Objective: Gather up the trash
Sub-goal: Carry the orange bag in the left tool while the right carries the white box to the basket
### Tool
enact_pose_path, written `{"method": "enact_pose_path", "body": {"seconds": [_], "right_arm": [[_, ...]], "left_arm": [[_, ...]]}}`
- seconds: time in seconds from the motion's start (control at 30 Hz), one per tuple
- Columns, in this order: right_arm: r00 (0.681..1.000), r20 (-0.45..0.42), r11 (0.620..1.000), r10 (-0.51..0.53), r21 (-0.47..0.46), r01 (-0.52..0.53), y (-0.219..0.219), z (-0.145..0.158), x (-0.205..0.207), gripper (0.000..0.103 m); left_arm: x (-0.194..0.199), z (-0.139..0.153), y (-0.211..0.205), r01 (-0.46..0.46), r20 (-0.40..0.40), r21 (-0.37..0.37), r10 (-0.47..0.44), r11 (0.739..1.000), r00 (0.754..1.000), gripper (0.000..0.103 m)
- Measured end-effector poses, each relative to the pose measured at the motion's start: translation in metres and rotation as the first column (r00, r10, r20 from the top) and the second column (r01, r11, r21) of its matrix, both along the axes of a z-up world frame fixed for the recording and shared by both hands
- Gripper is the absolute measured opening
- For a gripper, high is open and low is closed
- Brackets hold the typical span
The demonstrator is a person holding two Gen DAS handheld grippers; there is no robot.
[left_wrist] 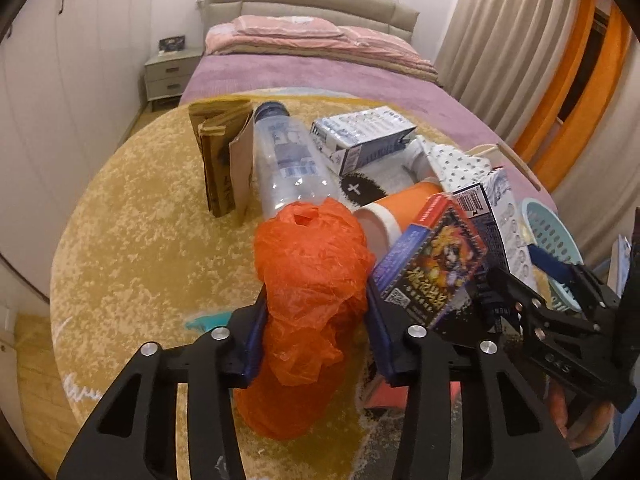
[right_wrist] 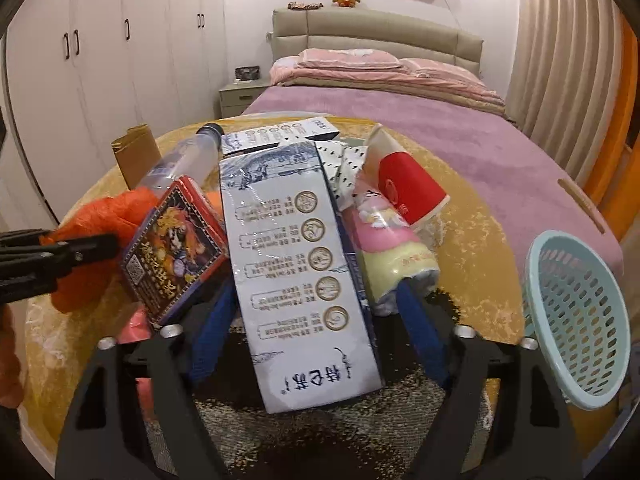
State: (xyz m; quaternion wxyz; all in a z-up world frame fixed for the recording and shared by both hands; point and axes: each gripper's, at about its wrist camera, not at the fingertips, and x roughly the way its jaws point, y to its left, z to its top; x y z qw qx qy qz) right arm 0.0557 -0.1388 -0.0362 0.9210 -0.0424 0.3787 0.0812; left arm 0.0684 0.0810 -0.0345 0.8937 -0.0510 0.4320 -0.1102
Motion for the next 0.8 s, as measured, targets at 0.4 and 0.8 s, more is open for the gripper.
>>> {"method": "enact_pose_path", "body": {"seconds": [0.4,0.8], "right_arm": [[0.993,0.103,0.99,-0.064,0.13,0.05,-0.041,0.043,-0.032,0.053],[0.89,0.147,0.894,-0.432,0.198,0.401,-0.192,0.065,-0.052,0.053]], "left_arm": [[-0.033,0.069,-0.022,0.046,0.196,-0.057,-0.034,0.997,0.98,0.037],[-0.006,0.099,-0.205,0.399,0.268,-0.035,-0.376,0.916,0.887,0.037]]}}
